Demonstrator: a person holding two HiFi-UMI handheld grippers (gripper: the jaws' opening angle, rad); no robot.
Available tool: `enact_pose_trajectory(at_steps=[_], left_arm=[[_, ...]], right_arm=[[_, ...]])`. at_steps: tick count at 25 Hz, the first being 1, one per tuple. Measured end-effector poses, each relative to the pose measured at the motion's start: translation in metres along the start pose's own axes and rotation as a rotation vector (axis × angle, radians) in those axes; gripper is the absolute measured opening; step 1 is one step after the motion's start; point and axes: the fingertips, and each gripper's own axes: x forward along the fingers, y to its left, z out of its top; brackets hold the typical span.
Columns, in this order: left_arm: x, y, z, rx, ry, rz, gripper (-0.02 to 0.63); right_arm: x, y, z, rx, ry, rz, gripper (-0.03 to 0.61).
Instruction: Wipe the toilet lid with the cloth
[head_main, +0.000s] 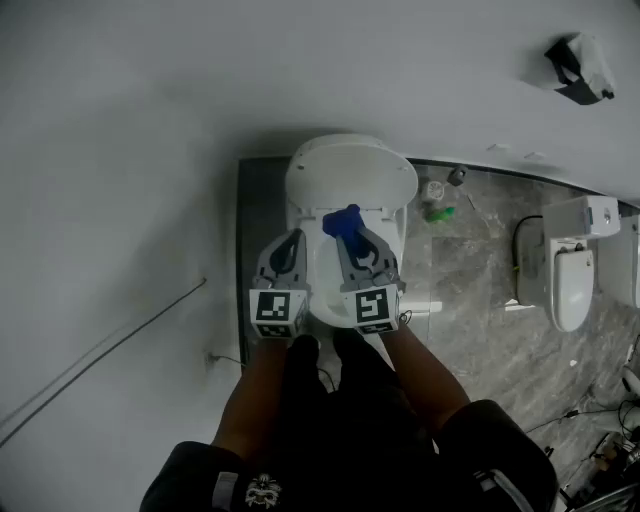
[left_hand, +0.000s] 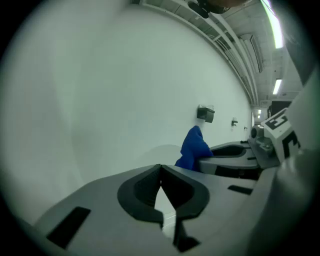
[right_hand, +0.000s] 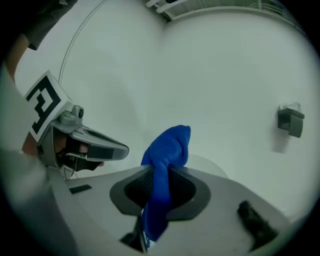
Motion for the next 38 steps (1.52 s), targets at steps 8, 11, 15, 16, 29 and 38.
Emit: enact_pose_trajectory(at_steps=[8,11,15,16,29,38], left_arm=[[0.066,0.069,-0.033,0.046,-0.037,-0.006,0.012],[0.084,0.095,-0.046,0.036,-0.024,0.000,0.012],[0.097,0.113,-0.059,0.049,0.003,-0.022,0.012],[0.099,0.114,-0.061,0.052,0.009,-0.026,0.011],[0.133,0.101,-0.043,0.063,0.009,-0.058,0.011],[0.149,0.073,-0.044,0.065,0.009,-0.108,0.012]], right_arm=[[0.109,0.002,-0.024,0.033,-0.019,-0.037,0.063],[0.144,-0.003,-0.032,-0.003,-0.016,-0.066,0.063],[0.174,-0.003,-0.035,-0.074,-0.013,-0.089,0.063],[0.178,-0.005,-0.035,-0.080,-0.012,-0.098,0.063],[0.207,-0.045,-0.026,-0.077,0.007,-0.174,0.063],[0.173,-0.103,-0.029,0.034,-0.033,-0.274,0.063]])
